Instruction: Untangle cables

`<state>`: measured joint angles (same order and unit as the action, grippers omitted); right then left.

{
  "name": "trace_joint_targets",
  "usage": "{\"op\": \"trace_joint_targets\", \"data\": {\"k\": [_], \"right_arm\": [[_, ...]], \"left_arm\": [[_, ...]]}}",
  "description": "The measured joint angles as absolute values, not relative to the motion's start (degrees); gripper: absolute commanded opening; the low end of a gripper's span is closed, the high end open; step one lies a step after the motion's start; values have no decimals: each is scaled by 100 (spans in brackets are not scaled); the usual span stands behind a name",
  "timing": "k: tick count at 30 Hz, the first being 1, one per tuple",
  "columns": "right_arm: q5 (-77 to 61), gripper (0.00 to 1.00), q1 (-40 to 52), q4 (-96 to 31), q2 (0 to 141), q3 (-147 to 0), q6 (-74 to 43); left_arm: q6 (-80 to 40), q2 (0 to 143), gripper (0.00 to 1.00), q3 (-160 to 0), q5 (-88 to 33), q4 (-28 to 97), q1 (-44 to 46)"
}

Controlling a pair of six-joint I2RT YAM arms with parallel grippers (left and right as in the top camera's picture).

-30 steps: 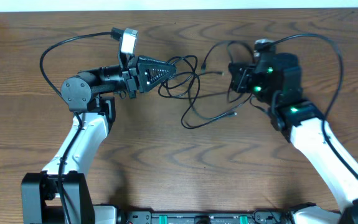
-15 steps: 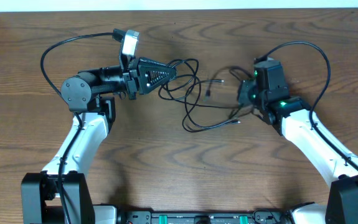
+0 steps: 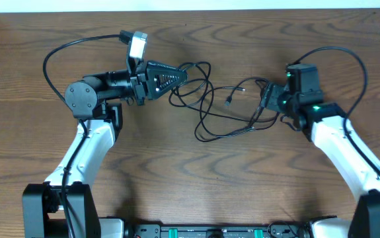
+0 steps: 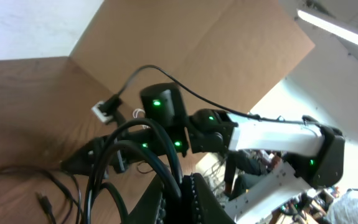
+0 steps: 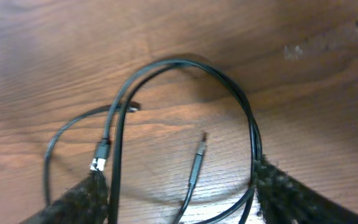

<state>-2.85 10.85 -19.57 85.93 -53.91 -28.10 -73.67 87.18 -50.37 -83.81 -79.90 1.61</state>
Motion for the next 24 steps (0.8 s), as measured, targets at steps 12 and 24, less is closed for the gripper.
{"op": "trace_joint_targets", "data": {"k": [12, 24], "right_arm": [[-746, 96, 965, -2171, 7240, -5393, -2578], [-987, 99, 1100, -2744, 7594, -5398, -2541]], "left_arm": [[-6840, 8724, 14, -5033, -7142, -5485, 161], [-6051, 8726, 14, -5033, -6967, -4451, 161]]}}
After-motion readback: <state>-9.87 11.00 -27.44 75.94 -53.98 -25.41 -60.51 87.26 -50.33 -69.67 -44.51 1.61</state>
